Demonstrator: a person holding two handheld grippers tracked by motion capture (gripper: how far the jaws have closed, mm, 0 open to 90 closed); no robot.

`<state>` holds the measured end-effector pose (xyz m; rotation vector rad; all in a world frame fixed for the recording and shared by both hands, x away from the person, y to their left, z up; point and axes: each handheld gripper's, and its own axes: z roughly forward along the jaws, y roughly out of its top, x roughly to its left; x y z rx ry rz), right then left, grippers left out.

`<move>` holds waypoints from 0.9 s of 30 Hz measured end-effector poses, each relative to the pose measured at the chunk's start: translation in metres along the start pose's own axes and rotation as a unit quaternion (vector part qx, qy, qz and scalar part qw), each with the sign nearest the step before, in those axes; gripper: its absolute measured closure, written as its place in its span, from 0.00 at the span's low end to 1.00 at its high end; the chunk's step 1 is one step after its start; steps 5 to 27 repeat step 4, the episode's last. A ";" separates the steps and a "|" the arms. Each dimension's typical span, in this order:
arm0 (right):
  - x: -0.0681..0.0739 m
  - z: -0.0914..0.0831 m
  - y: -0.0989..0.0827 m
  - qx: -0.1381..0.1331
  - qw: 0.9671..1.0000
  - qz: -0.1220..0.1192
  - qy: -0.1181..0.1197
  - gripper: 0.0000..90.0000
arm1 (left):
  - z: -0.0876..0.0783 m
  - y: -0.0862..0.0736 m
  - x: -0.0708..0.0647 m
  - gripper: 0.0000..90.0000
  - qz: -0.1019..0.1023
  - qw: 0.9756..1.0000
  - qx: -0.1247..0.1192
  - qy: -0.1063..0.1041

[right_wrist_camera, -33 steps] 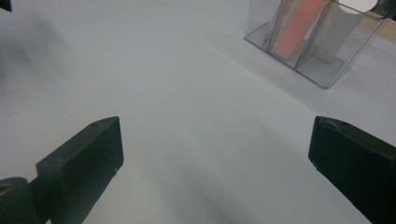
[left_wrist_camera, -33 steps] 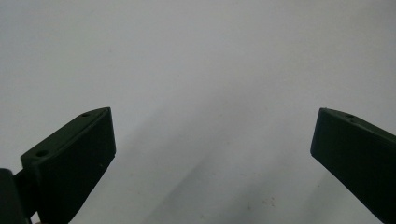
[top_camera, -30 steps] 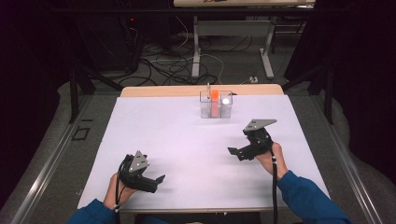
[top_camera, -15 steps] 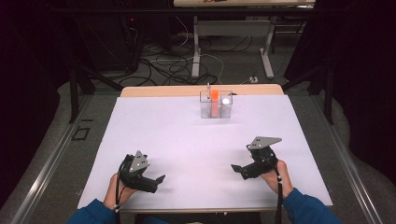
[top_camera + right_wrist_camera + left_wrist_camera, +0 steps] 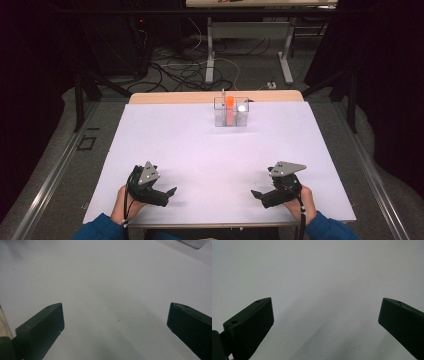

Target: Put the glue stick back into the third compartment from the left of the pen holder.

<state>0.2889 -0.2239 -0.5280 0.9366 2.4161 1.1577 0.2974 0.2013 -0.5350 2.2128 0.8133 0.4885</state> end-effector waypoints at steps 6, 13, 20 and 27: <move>0.003 -0.005 -0.002 -0.005 1.000 -0.003 -0.003 0.00 | 0.000 0.000 0.001 0.00 0.003 1.000 0.002 0.004; 0.003 -0.005 -0.002 -0.005 1.000 -0.003 -0.003 0.00 | 0.000 0.000 0.001 0.00 0.003 1.000 0.002 0.004; 0.003 -0.005 -0.002 -0.005 1.000 -0.003 -0.003 0.00 | 0.000 0.000 0.001 0.00 0.003 1.000 0.002 0.004; 0.003 -0.005 -0.002 -0.005 1.000 -0.003 -0.003 0.00 | 0.000 0.000 0.001 0.00 0.003 1.000 0.002 0.004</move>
